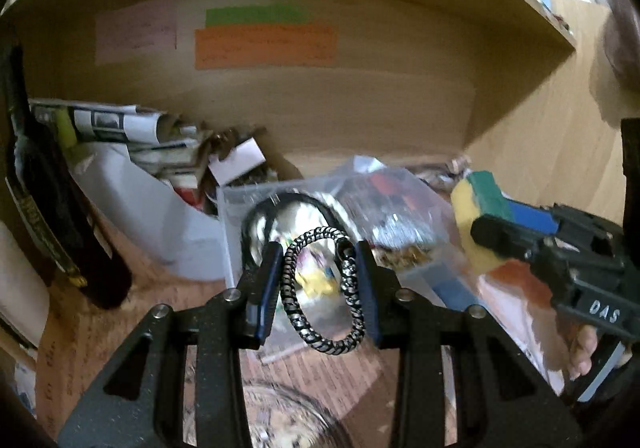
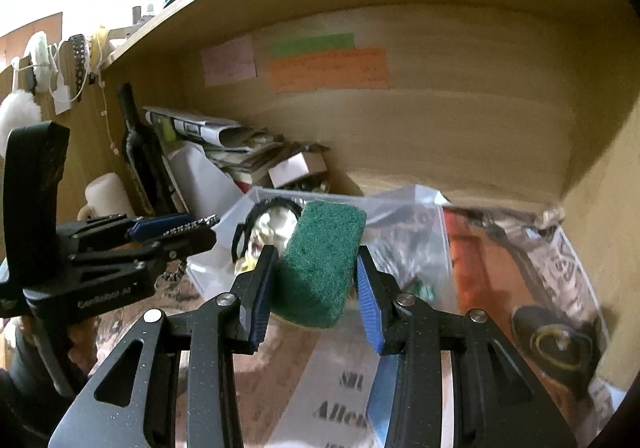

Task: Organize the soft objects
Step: 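Drop the braided bracelet and green sponge into the clear box with both tools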

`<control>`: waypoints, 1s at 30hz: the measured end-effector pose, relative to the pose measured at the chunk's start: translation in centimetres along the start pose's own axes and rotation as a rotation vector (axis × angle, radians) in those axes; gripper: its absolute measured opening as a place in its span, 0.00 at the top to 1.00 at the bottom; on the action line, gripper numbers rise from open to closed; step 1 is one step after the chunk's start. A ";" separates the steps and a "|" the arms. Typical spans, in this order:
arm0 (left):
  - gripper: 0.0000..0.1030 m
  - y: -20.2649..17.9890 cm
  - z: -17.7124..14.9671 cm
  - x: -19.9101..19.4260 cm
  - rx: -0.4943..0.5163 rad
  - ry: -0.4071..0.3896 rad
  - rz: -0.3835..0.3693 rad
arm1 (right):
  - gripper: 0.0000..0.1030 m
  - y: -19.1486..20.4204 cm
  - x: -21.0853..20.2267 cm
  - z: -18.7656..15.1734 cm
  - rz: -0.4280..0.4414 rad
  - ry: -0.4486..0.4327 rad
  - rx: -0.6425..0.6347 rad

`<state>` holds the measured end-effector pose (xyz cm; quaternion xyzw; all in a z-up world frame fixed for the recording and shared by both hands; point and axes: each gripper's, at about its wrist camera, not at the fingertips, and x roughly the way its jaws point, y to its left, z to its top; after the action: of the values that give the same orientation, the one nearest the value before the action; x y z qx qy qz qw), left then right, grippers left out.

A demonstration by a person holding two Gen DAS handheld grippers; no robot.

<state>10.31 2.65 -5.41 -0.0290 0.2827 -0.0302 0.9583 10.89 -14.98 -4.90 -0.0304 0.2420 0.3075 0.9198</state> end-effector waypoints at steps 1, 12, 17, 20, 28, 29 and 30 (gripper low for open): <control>0.66 0.1 0.3 0.1 -0.003 -0.002 0.003 | 0.66 0.0 0.3 0.3 0.002 -0.002 -0.005; 0.66 1.4 2.1 4.1 -0.037 0.045 0.017 | 0.66 -0.7 5.8 1.2 0.006 0.082 -0.004; 0.66 1.6 1.6 6.6 -0.039 0.100 0.015 | 0.66 -1.3 8.1 0.4 -0.012 0.151 0.008; 0.66 1.8 1.2 7.9 -0.042 0.136 0.002 | 0.66 -1.7 8.9 0.0 -0.012 0.183 0.014; 0.50 2.3 0.4 9.5 -0.083 0.220 -0.059 | 0.62 -1.6 9.8 -0.3 -0.012 0.231 -0.003; 0.46 2.3 0.4 9.3 -0.081 0.218 -0.057 | 0.58 -1.6 9.8 -0.3 -0.014 0.235 -0.004; 0.40 2.2 0.4 9.1 -0.081 0.214 -0.057 | 0.54 -1.6 9.8 -0.2 -0.016 0.237 -0.002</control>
<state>18.24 4.22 -10.16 -0.0722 0.3833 -0.0489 0.9195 18.51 -10.96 -9.81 -0.0696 0.3484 0.2947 0.8871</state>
